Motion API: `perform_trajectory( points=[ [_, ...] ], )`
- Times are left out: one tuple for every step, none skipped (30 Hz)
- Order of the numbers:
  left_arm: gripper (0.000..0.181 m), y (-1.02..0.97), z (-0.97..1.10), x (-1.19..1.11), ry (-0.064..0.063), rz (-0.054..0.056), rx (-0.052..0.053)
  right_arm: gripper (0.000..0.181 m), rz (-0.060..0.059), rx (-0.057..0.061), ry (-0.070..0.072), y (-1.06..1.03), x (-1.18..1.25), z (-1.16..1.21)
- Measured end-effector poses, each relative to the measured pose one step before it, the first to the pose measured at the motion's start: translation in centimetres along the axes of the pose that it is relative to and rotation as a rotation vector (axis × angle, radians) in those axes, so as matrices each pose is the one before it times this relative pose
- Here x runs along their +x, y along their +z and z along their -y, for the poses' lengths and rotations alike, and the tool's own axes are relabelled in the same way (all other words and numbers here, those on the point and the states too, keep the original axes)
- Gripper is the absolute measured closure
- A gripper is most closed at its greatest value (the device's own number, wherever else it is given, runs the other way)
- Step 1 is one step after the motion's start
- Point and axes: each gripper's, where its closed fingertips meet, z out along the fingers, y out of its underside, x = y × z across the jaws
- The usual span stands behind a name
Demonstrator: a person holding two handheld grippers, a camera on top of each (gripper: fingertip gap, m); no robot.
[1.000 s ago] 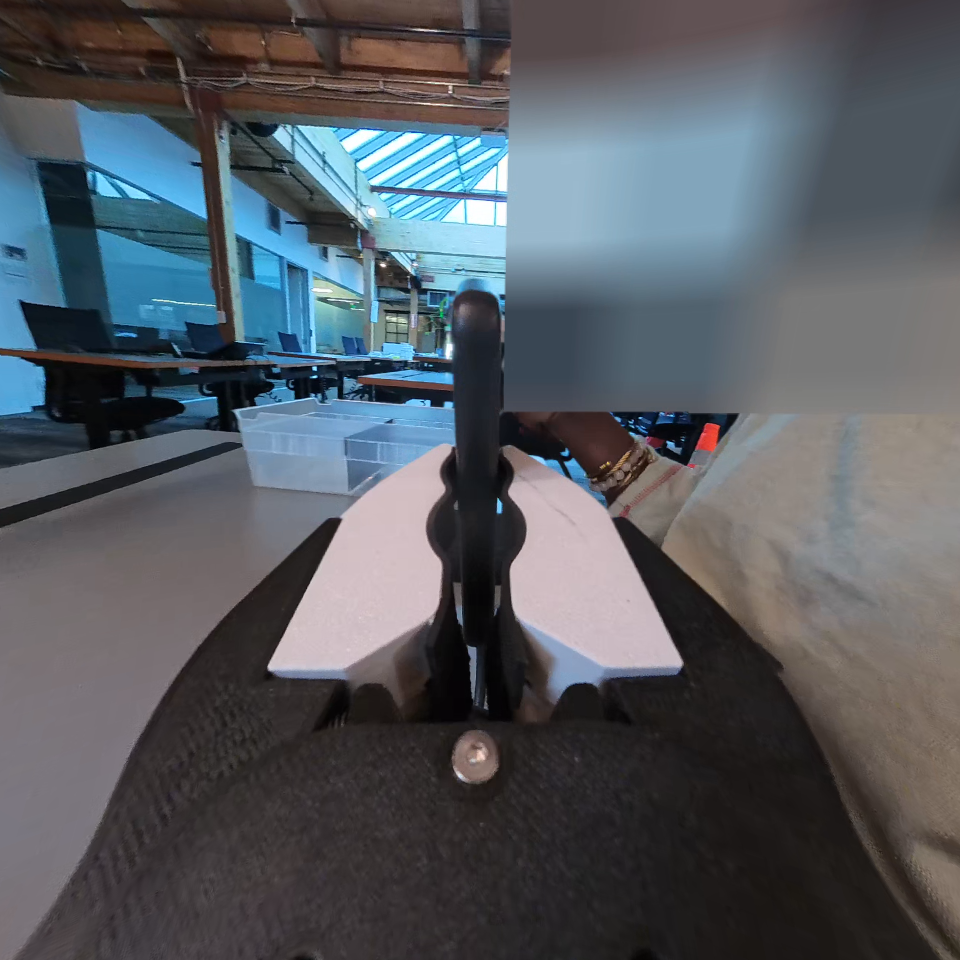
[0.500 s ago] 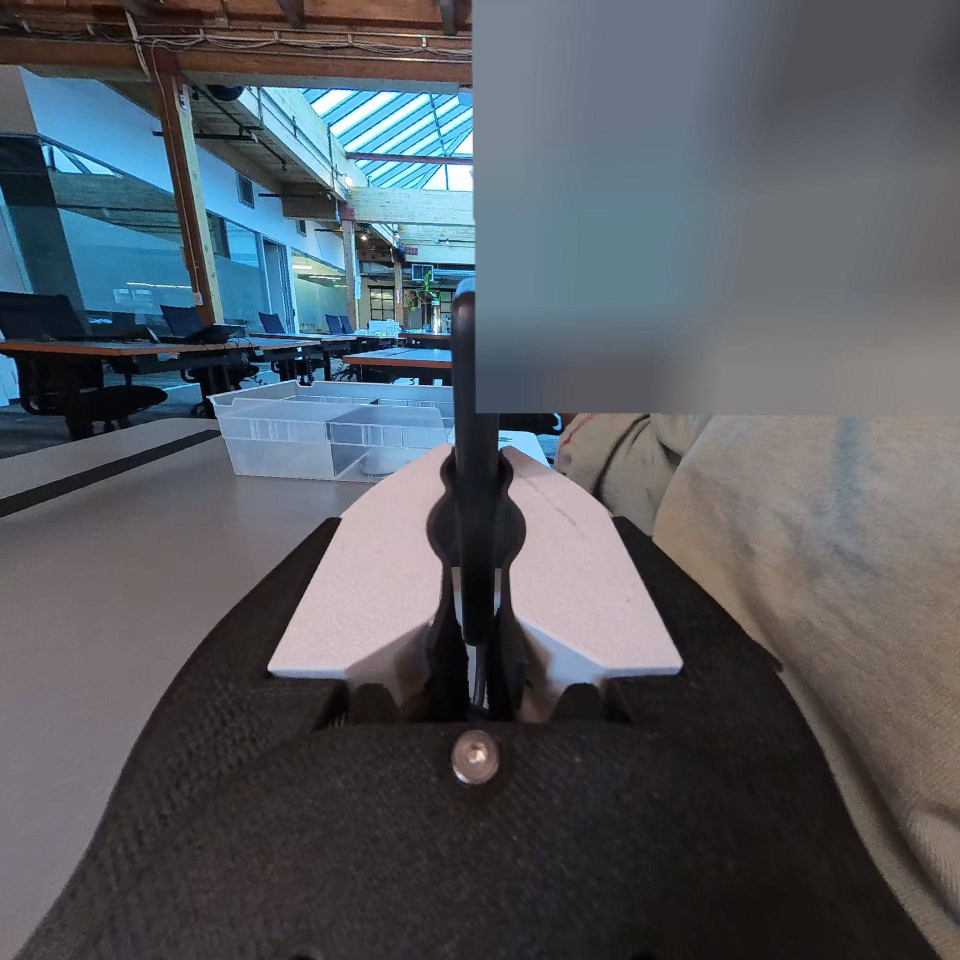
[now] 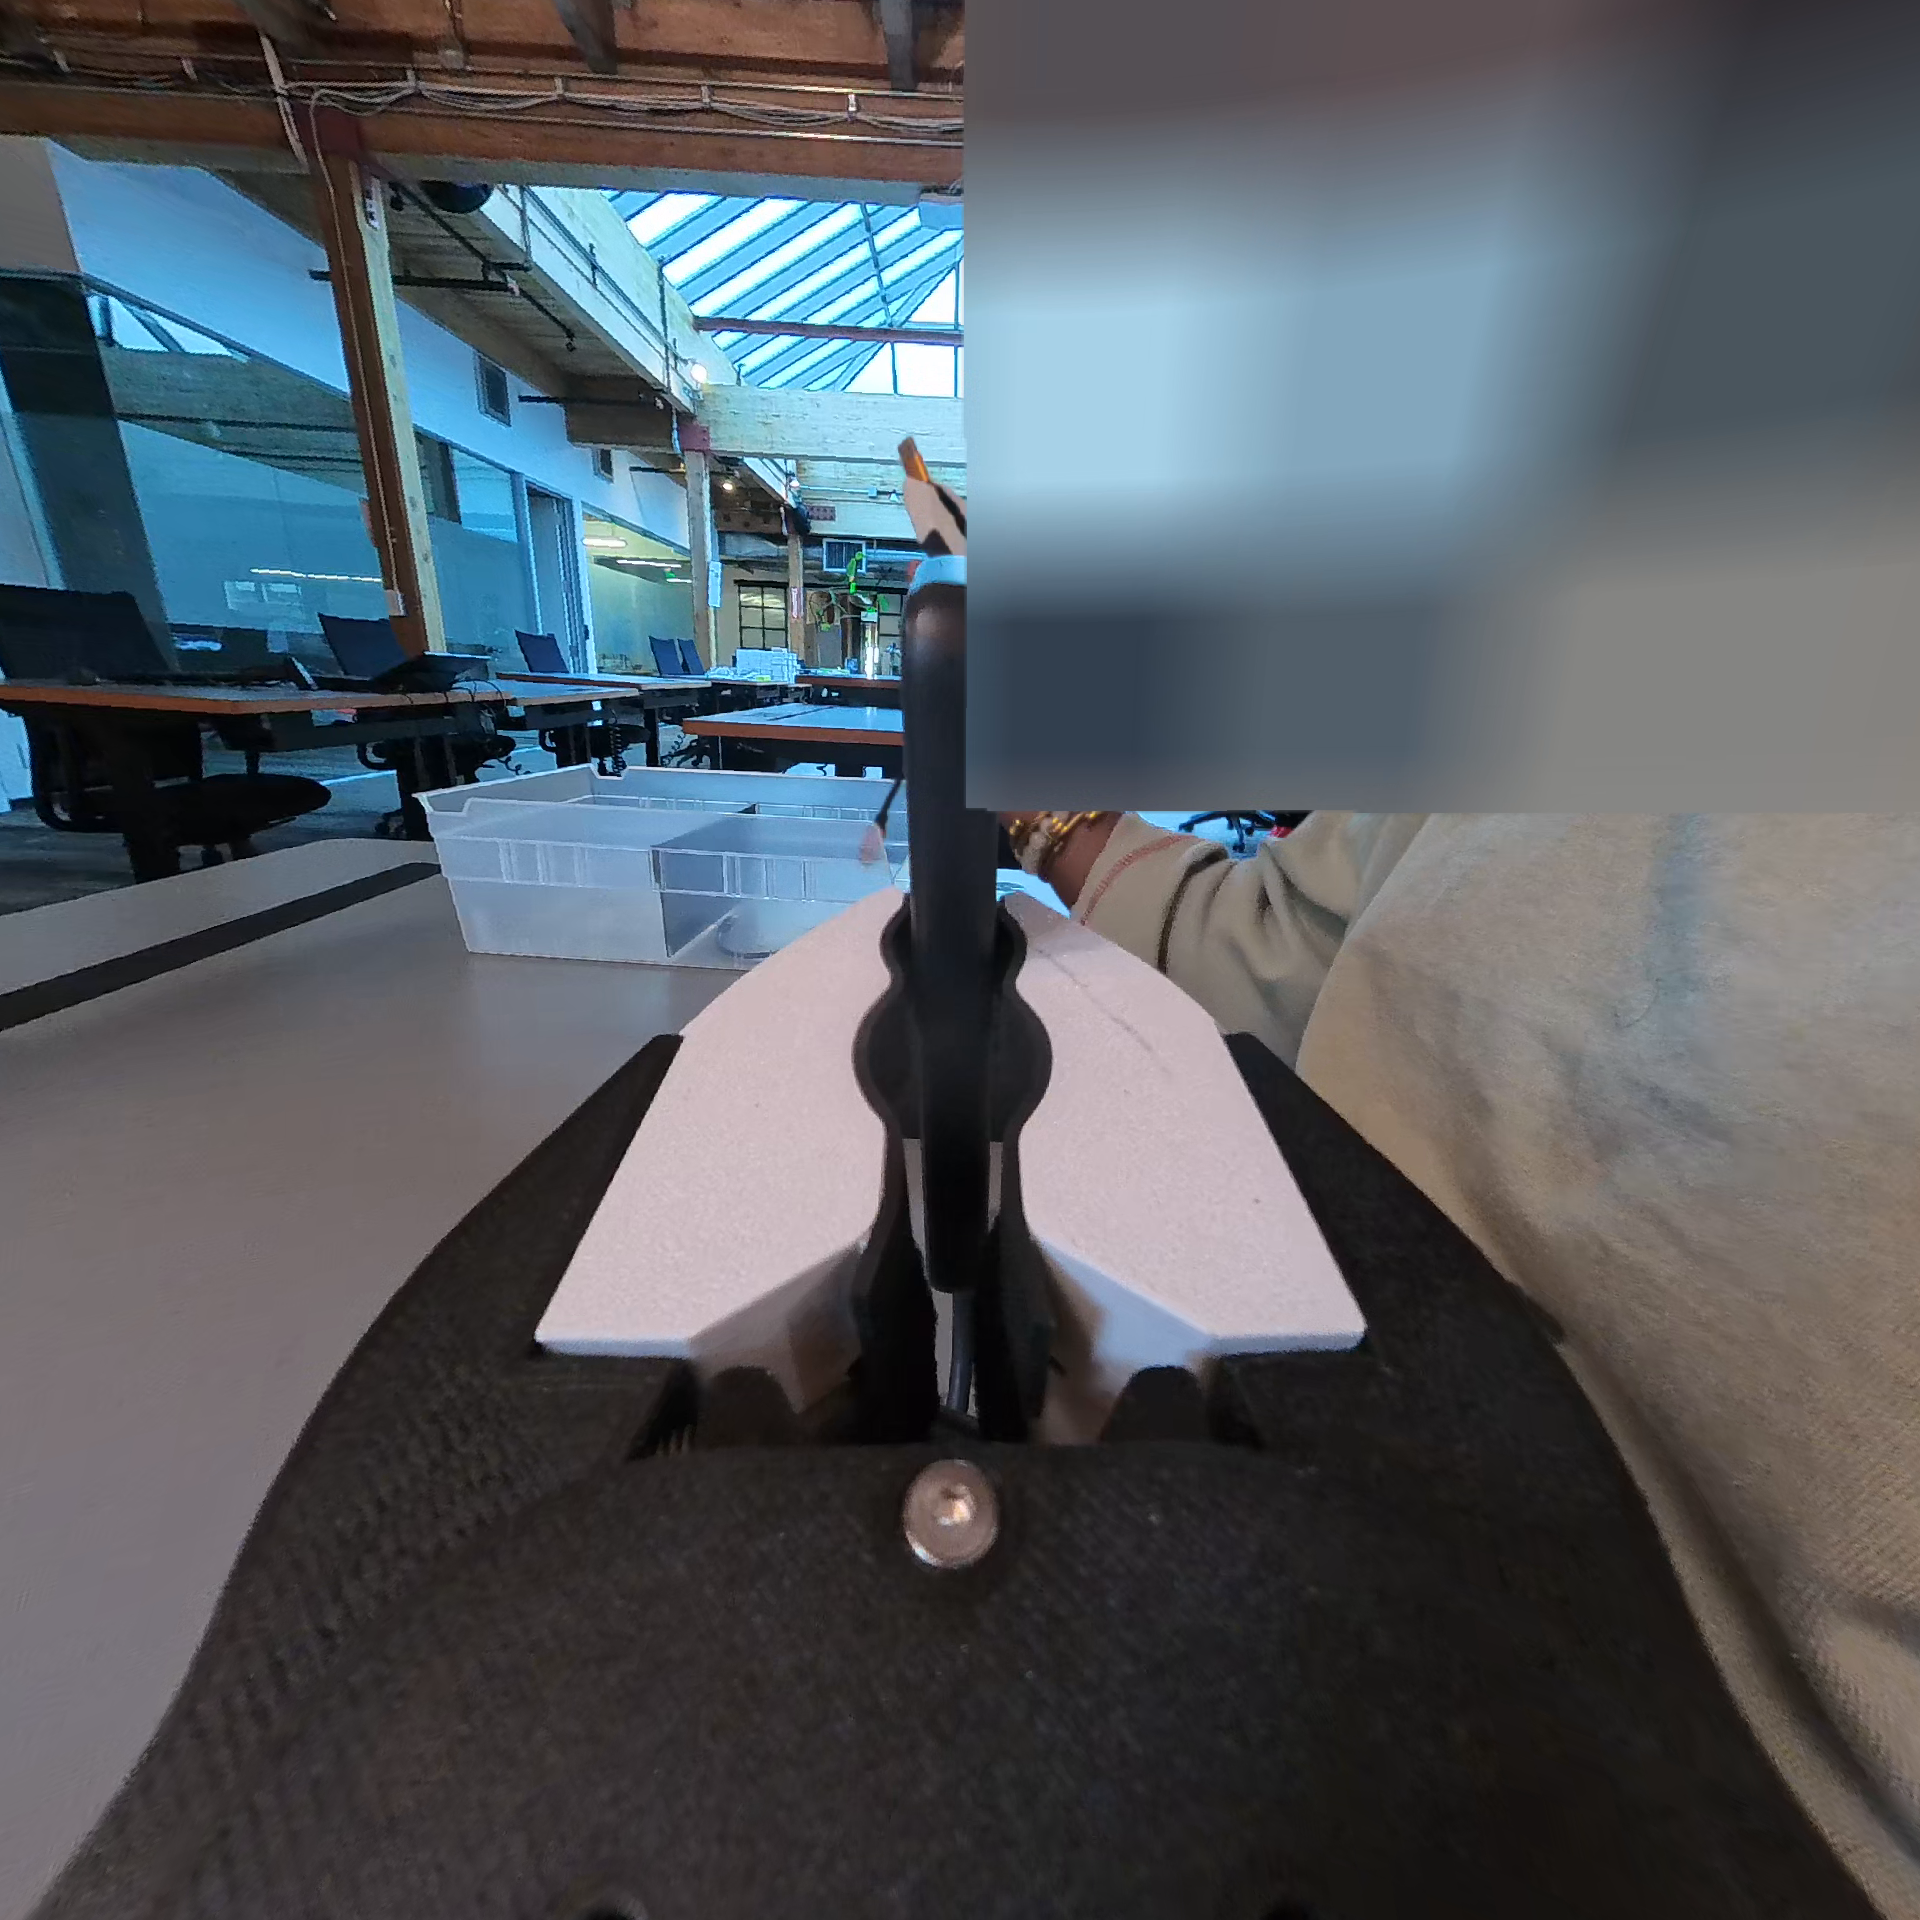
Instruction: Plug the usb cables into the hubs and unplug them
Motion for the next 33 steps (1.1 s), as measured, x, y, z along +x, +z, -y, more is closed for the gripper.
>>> perform_trajectory(
  points=[
    [0.169, 0.024, -0.016, 0.040, 0.0020, -0.0013, -0.0019, 0.174, 0.0048, 0.0123, -0.0256, 0.279, -0.030, 0.248],
    [0.169, 0.015, -0.015, 0.030, 0.0020, -0.0013, -0.0014, 0.174, 0.0044, 0.0071, -0.0256, 0.248, -0.074, 0.113],
    [0.169, 0.007, -0.012, 0.028, 0.0017, -0.0001, -0.0012, 0.174, 0.0056, 0.0025, -0.0243, 0.211, -0.189, -0.052],
    [0.169, 0.014, -0.013, 0.014, 0.0014, -0.0005, -0.0013, 0.174, 0.0050, -0.0022, -0.0240, 0.116, -0.300, -0.229],
    [0.169, 0.014, -0.017, 0.023, 0.0014, -0.0004, -0.0015, 0.174, 0.0039, -0.0083, -0.0228, 0.024, -0.410, -0.437],
    [0.169, 0.025, -0.012, 0.025, 0.0015, -0.0007, -0.0017, 0.174, 0.0085, -0.0118, -0.0186, -0.063, -0.555, -0.584],
    [0.169, 0.005, -0.019, 0.023, 0.0017, -0.0005, -0.0011, 0.174, 0.0127, -0.0104, -0.0144, -0.145, -0.669, -0.618],
    [0.169, 0.000, -0.005, 0.014, 0.0011, -0.0002, -0.0003, 0.174, 0.0164, -0.0073, -0.0127, -0.223, -0.716, -0.576],
    [0.169, -0.015, 0.016, -0.009, -0.0001, 0.0002, 0.0008, 0.174, 0.0213, -0.0068, -0.0113, -0.257, -0.770, -0.536],
    [0.169, -0.013, 0.014, -0.007, -0.0011, 0.0006, 0.0014, 0.174, 0.0311, -0.0089, -0.0106, -0.260, -0.839, -0.500],
    [0.169, -0.011, 0.021, -0.009, -0.0005, 0.0004, 0.0012, 0.174, 0.0447, -0.0087, -0.0116, -0.253, -0.973, -0.450],
    [0.169, -0.007, 0.005, 0.016, 0.0006, -0.0007, 0.0002, 0.174, 0.0673, -0.0050, -0.0141, -0.233, -1.208, -0.351],
    [0.169, 0.007, -0.006, 0.019, 0.0011, -0.0006, -0.0009, 0.174, 0.1007, -0.0027, -0.0142, -0.202, -1.578, -0.265],
    [0.169, 0.003, -0.017, 0.006, 0.0010, -0.0003, -0.0011, 0.174, 0.1351, -0.0094, -0.0106, -0.173, -1.960, -0.324],
    [0.169, 0.016, -0.017, 0.020, 0.0006, -0.0005, -0.0008, 0.174, 0.1638, -0.0233, -0.0046, -0.141, -2.264, -0.473],
    [0.169, 0.008, 0.000, 0.003, 0.0002, -0.0004, -0.0006, 0.174, 0.1703, -0.0374, 0.0022, -0.093, -2.322, -0.647],
    [0.169, -0.002, -0.004, 0.009, -0.0003, -0.0005, -0.0003, 0.174, 0.1510, -0.0506, 0.0053, -0.005, -2.046, -0.809],
    [0.169, 0.008, -0.005, 0.004, -0.0004, -0.0002, -0.0002, 0.174, 0.1263, -0.0624, 0.0019, 0.079, -1.700, -0.964],
    [0.169, 0.006, -0.012, 0.008, 0.0002, -0.0001, -0.0007, 0.174, 0.1062, -0.0724, -0.0025, 0.168, -1.425, -1.076],
    [0.169, 0.008, -0.002, 0.006, 0.0005, 0.0000, -0.0007, 0.174, 0.0934, -0.0789, -0.0039, 0.248, -1.248, -1.144],
    [0.169, 0.005, -0.013, 0.003, 0.0001, 0.0004, -0.0008, 0.174, 0.0849, -0.0798, -0.0039, 0.342, -1.121, -1.131],
    [0.169, 0.008, 0.001, -0.001, 0.0001, 0.0000, -0.0005, 0.174, 0.0795, -0.0753, -0.0033, 0.401, -1.056, -1.027],
    [0.169, 0.001, -0.001, 0.003, 0.0003, 0.0003, 0.0000, 0.174, 0.0718, -0.0668, 0.0002, 0.474, -0.955, -0.899],
    [0.169, -0.008, 0.006, -0.005, -0.0002, 0.0006, 0.0003, 0.172, 0.0610, -0.0578, 0.0068, 0.489, -0.783, -0.772],
    [0.169, -0.008, 0.003, -0.008, -0.0008, 0.0004, 0.0007, 0.169, 0.0434, -0.0508, 0.0127, 0.490, -0.494, -0.672],
    [0.169, -0.013, 0.019, -0.011, -0.0005, 0.0005, 0.0011, 0.165, 0.0263, -0.0445, 0.0142, 0.465, -0.240, -0.609],
    [0.169, -0.016, 0.007, -0.006, -0.0004, 0.0001, 0.0009, 0.161, 0.0252, -0.0364, 0.0122, 0.420, -0.258, -0.486],
    [0.169, 0.001, 0.002, 0.000, -0.0003, 0.0001, 0.0002, 0.157, 0.0282, -0.0244, 0.0113, 0.359, -0.324, -0.290],
    [0.169, 0.000, 0.005, 0.000, -0.0006, 0.0004, -0.0003, 0.155, 0.0141, -0.0131, 0.0125, 0.244, -0.139, -0.141],
    [0.169, -0.005, -0.010, -0.015, -0.0011, 0.0002, -0.0001, 0.154, -0.0103, -0.0055, 0.0133, 0.054, 0.194, -0.046],
    [0.169, -0.007, 0.010, -0.006, -0.0010, 0.0003, 0.0005, 0.154, -0.0286, 0.0040, 0.0144, -0.170, 0.423, 0.054],
    [0.169, -0.015, 0.016, -0.004, -0.0011, 0.0003, 0.0008, 0.154, -0.0403, 0.0186, 0.0188, -0.404, 0.568, 0.253],
    [0.169, -0.002, 0.000, -0.027, -0.0018, 0.0008, 0.0006, 0.153, -0.0516, 0.0339, 0.0283, -0.598, 0.717, 0.517]
  ],
)
